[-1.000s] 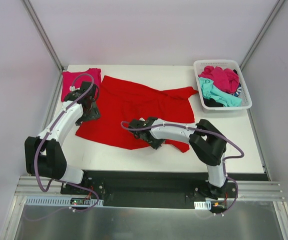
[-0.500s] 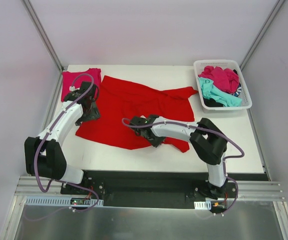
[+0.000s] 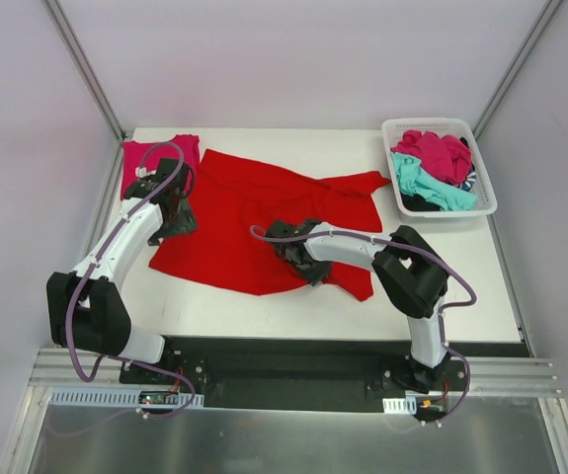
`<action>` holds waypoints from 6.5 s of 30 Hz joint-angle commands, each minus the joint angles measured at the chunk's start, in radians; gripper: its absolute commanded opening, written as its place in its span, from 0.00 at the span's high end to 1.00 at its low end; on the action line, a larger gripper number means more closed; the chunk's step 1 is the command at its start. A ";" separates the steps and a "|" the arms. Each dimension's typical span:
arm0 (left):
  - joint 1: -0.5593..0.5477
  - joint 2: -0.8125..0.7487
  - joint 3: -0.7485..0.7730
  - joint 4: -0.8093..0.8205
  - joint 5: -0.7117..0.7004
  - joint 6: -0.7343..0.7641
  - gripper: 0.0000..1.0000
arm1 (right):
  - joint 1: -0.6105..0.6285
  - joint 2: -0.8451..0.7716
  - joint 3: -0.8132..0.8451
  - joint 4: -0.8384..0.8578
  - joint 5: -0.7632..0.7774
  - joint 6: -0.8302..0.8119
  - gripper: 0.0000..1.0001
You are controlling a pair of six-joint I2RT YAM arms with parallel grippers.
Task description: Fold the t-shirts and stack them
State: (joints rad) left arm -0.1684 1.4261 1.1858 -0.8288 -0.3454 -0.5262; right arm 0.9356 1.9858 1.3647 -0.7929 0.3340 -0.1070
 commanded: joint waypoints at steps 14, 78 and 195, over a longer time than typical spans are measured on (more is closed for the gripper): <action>0.009 -0.042 0.040 -0.049 0.006 0.017 0.33 | 0.026 -0.125 -0.050 -0.025 -0.084 0.033 0.99; -0.256 -0.208 0.034 -0.219 -0.064 -0.080 0.35 | 0.457 -0.364 -0.335 -0.195 0.053 0.503 0.60; -0.112 0.576 0.474 -0.090 0.137 0.026 0.35 | -0.721 0.122 0.376 -0.240 -0.268 0.017 0.73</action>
State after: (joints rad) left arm -0.2867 1.9862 1.6428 -0.9058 -0.2340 -0.4976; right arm 0.2272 2.1002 1.7123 -1.0065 0.0906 -0.0731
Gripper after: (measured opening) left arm 0.654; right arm 0.273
